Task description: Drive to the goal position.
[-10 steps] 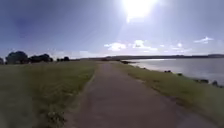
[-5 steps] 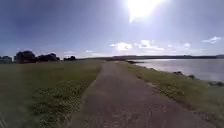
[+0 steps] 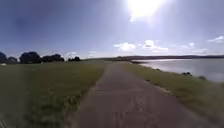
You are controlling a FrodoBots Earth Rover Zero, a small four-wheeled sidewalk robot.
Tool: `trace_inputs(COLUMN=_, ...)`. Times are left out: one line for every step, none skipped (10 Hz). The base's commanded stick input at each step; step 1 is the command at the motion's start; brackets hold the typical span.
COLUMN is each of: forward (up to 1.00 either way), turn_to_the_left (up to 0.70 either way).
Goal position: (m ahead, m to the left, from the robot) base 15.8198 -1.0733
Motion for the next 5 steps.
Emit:
trace_inputs(forward=0.7, turn_to_the_left=0.05)
trace_inputs(forward=0.7, turn_to_the_left=0.05)
trace_inputs(forward=0.7, turn_to_the_left=0.05)
trace_inputs(forward=0.7, turn_to_the_left=0.05)
trace_inputs(forward=0.7, turn_to_the_left=0.05)
